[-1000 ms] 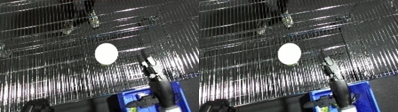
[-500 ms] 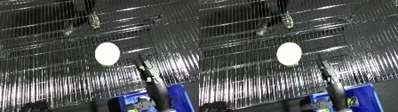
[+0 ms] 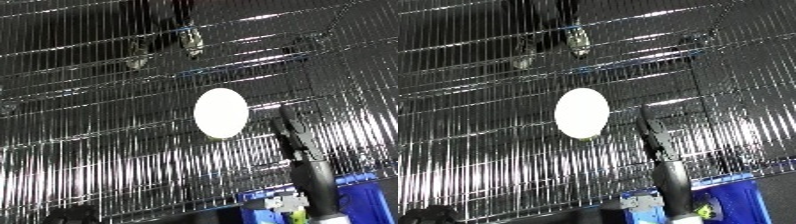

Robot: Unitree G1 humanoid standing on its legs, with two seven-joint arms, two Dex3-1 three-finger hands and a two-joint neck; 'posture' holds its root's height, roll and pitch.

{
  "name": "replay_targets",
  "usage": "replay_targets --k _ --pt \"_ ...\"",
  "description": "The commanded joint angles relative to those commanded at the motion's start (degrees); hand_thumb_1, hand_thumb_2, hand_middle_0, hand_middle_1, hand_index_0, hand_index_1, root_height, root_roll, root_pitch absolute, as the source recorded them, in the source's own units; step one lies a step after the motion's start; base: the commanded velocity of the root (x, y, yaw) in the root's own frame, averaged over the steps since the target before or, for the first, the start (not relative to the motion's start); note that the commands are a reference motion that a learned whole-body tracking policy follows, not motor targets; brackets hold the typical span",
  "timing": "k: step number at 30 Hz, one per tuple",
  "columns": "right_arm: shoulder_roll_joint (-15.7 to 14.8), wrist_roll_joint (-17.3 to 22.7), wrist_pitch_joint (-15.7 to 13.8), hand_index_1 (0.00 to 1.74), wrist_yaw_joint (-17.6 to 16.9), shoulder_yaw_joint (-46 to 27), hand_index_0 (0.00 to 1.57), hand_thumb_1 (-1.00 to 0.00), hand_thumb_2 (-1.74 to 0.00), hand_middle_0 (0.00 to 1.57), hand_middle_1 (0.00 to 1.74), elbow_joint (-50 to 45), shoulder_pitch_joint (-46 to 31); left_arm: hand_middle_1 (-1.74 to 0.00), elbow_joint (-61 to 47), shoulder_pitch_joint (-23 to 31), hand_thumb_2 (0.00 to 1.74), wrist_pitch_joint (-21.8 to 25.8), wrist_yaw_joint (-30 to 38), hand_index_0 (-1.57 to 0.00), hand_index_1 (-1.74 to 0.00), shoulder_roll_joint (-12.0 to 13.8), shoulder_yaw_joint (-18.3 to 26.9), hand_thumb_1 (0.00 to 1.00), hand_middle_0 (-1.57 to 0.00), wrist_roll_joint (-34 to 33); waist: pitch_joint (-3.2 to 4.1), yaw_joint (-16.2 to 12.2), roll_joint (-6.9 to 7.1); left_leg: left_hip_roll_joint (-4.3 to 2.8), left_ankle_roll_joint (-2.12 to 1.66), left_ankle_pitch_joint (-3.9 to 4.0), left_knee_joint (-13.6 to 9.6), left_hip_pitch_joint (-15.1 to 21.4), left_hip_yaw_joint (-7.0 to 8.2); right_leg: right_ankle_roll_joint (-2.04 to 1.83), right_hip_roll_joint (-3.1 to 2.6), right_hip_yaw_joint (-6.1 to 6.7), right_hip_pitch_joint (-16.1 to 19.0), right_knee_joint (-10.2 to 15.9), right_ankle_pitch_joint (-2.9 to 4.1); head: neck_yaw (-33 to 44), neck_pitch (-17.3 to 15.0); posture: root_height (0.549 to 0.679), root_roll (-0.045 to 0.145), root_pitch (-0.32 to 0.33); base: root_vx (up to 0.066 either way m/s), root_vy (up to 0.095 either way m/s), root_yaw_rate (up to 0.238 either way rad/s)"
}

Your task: Pick up the object and place it into the box

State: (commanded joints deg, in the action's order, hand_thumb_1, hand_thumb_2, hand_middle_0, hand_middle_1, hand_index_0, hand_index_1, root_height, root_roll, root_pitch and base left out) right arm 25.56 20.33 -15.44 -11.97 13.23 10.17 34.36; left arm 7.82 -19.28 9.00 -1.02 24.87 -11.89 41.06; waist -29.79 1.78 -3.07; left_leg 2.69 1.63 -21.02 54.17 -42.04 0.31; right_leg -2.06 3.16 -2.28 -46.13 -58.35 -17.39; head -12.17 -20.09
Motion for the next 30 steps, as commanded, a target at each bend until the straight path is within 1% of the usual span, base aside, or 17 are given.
replay_targets --k 4,9,14,18,24,30 --pt "0.3 0.7 -0.3 0.00 -0.5 0.3 0.00 0.00 0.00 0.00 0.00 2.5 2.9 -1.74 0.5 -1.1 1.74 -0.3 0.1 -1.57 -1.74 0.1 -0.5 1.00 -1.57 0.3 0.00 0.5 -0.34 0.12 0.12 -0.18 0.5 -0.6 -0.01 0.03 0.04 -0.04 -0.7 -0.5 -0.06 -1.3 0.0 0.595 0.041 0.151 0.011 0.009 0.044" --pt "0.7 1.4 -0.4 0.00 -0.4 0.9 0.00 0.00 0.00 0.00 0.00 5.2 6.2 -1.74 1.2 -2.2 1.74 -0.6 0.1 -1.57 -1.74 0.3 -1.0 1.00 -1.57 0.8 0.00 1.0 -0.72 0.30 0.29 -0.36 1.2 -1.5 -0.08 0.17 0.10 -0.12 -1.7 -1.2 -0.19 -2.8 -0.1 0.593 0.041 0.156 0.014 0.008 0.045" --pt "1.4 1.8 -1.0 0.00 -0.5 2.0 0.00 0.00 0.00 0.00 0.00 8.0 9.3 -1.74 1.6 -3.1 1.74 -0.6 0.4 -1.57 -1.74 0.4 -1.9 1.00 -1.57 1.5 0.00 1.6 -1.08 0.43 0.40 -0.43 1.7 -2.4 -0.23 0.33 0.08 -0.22 -2.6 -1.8 -0.37 -4.3 -0.2 0.590 0.042 0.163 0.005 0.001 0.052" --pt "1.9 2.2 -1.5 0.00 -0.1 2.9 0.00 0.00 0.00 0.00 0.00 10.7 12.0 -1.74 2.0 -3.9 1.74 -0.7 0.5 -1.57 -1.74 0.5 -2.5 1.00 -1.57 2.0 0.00 2.0 -1.32 0.56 0.53 -0.56 2.1 -2.9 -0.36 0.46 -0.02 -0.29 -3.2 -2.1 -0.51 -5.9 0.0 0.589 0.042 0.167 0.005 -0.005 0.044" --pt "2.5 3.2 -1.1 0.00 0.3 4.8 0.00 0.00 0.00 0.00 0.00 14.9 16.2 -1.74 2.8 -5.2 1.74 -0.6 0.7 -1.57 -1.74 0.6 -3.4 1.00 -1.57 2.7 0.00 2.5 -1.73 0.77 0.76 -0.62 2.5 -3.7 -0.41 0.77 -0.22 -0.43 -4.0 -2.6 -0.69 -7.8 0.0 0.586 0.042 0.174 -0.001 0.001 0.035" --pt "3.0 4.8 -1.2 0.00 0.7 6.5 0.00 0.00 0.00 0.00 0.00 18.8 19.3 -1.74 3.6 -6.0 1.74 -0.2 0.6 -1.57 -1.74 1.0 -4.1 1.00 -1.57 3.6 0.00 3.0 -2.14 1.00 0.89 -0.82 3.0 -4.3 -0.48 1.03 -0.34 -0.53 -4.6 -3.1 -0.90 -9.3 0.3 0.585 0.043 0.178 -0.002 -0.002 0.037"
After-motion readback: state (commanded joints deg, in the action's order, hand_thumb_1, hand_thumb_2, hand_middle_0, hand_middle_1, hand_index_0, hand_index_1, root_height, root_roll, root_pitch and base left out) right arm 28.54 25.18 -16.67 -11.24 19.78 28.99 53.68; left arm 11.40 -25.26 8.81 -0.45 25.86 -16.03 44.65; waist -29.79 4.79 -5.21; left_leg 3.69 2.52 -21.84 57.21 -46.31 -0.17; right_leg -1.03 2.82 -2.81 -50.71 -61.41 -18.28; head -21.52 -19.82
